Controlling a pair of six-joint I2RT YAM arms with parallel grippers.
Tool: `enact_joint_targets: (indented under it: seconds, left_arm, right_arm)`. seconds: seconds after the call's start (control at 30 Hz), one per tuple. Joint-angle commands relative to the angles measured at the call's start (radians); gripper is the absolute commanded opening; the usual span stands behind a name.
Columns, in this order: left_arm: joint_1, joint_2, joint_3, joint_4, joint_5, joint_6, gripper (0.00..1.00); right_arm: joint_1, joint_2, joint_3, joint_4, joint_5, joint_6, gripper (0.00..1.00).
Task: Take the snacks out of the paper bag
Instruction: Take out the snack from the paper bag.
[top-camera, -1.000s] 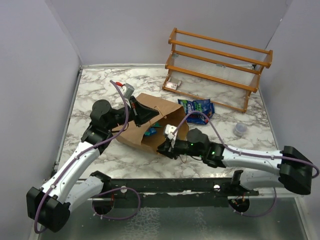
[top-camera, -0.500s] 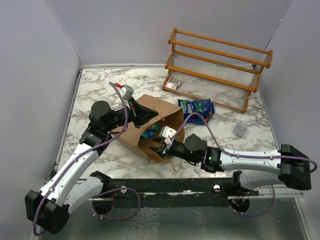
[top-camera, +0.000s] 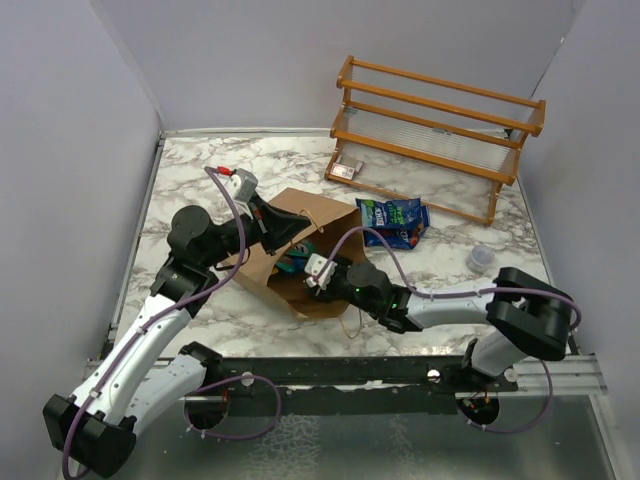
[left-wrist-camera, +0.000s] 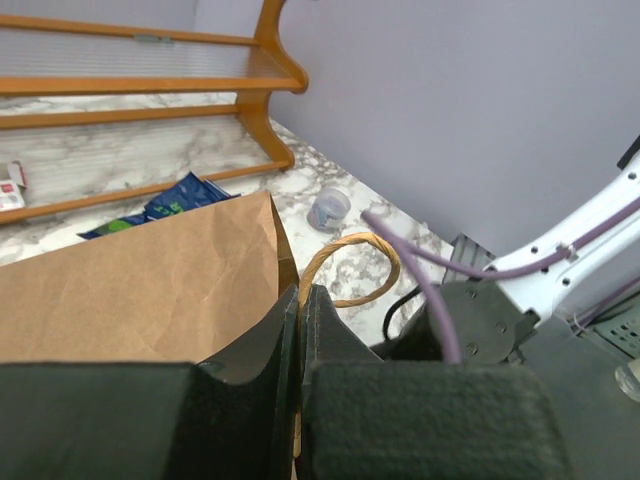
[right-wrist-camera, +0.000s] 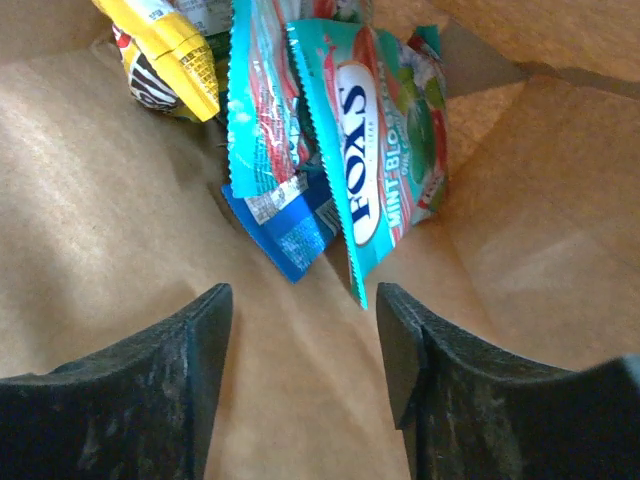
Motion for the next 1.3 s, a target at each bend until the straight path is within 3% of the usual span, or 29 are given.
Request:
enact_joint_targets:
  seconds: [0.0,0.27,0.57,0.7,0.77,0.83,1.0,1.27]
  left_arm:
    - [-0.003,-0.025,0.050,-0.007,-0.074,0.037,0.00]
    - [-0.004,-0.033,0.047,0.000,-0.059,0.041,0.00]
    - [-0.004,-0.052,0.044,-0.013,-0.067,0.056,0.00]
    - [-0.003,-0.058,0.046,-0.019,-0.087,0.060,0.00]
    - [-0.003,-0.062,0.054,-0.034,-0.118,0.069,0.00]
    - [-0.003,-0.071,0.062,-0.052,-0.177,0.080,0.00]
    - [-0.003,-0.084,0.066,-0.055,-0.317,0.100,0.00]
    - [-0.003,-0.070,0.058,-0.018,-0.455,0.109,0.00]
  right_arm:
    - [-0.005,0.116,0.111,0.091,-0.018,-0.133,0.62]
    - [-0.045,0.257,0.269,0.031,0.000,-0.169,0.66]
    - [-0.081,0.400,0.333,0.045,-0.019,-0.186,0.59]
    - [-0.083,0.456,0.363,0.078,0.015,-0.204,0.47]
    - [-0.083,0.461,0.380,0.064,0.016,-0.221,0.34]
    - [-0.081,0.430,0.394,0.012,-0.005,-0.219,0.22]
    - [-0.081,0.281,0.351,-0.085,-0.059,-0.206,0.03]
    - [-0.082,0.088,0.274,-0.196,-0.246,-0.132,0.01]
